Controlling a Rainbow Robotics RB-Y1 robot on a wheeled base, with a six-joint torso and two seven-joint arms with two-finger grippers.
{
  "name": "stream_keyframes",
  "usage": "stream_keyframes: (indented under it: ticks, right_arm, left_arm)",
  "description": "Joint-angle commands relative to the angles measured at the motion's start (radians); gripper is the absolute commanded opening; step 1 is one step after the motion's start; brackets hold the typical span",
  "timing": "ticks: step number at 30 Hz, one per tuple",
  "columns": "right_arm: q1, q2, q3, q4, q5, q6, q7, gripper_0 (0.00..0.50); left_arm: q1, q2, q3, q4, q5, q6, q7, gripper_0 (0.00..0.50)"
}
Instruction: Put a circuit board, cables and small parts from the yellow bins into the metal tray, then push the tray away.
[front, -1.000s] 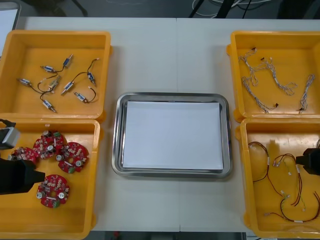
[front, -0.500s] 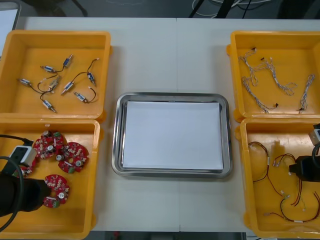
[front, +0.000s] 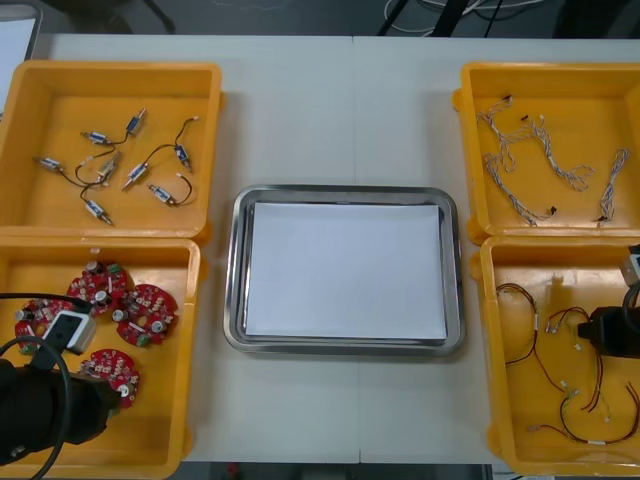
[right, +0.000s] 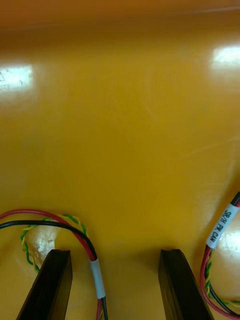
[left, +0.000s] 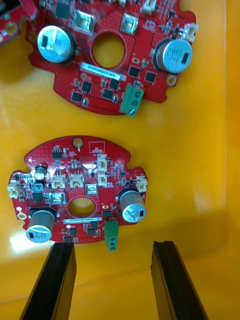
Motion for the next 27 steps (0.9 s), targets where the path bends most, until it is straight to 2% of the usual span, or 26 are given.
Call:
stream_keyframes:
  ticks: [1, 8, 16, 25, 26, 27]
  right_arm:
    - [-0.014, -0.034, 0.036, 0.012, 0.005, -0.013, 0.000, 0.500]
    - [-0.011, -0.036, 0.070, 0.012, 0.017, -0.011, 0.006, 0.500]
    - [0.006, -0.036, 0.081, 0.012, 0.031, -0.011, 0.023, 0.500]
    - [0.034, -0.034, 0.084, 0.012, 0.026, -0.043, 0.032, 0.500]
    - [0.040, -0.034, 0.084, 0.010, 0.026, -0.053, 0.033, 0.326]
    - [0.042, -0.034, 0.087, 0.010, 0.025, -0.059, 0.035, 0.182]
  left_arm:
    - [0.027, 0.026, -0.046, 0.013, -0.050, -0.035, 0.029, 0.444]
    - [-0.004, 0.017, -0.112, 0.091, -0.086, -0.130, 0.032, 0.445]
    - [-0.036, 0.003, -0.164, 0.115, -0.112, -0.134, 0.054, 0.444]
    - [-0.058, -0.002, -0.172, 0.115, -0.135, -0.133, 0.068, 0.445]
    - [-0.064, -0.005, -0.172, 0.115, -0.135, -0.133, 0.068, 0.444]
    - [-0.068, -0.008, -0.170, 0.115, -0.135, -0.133, 0.068, 0.444]
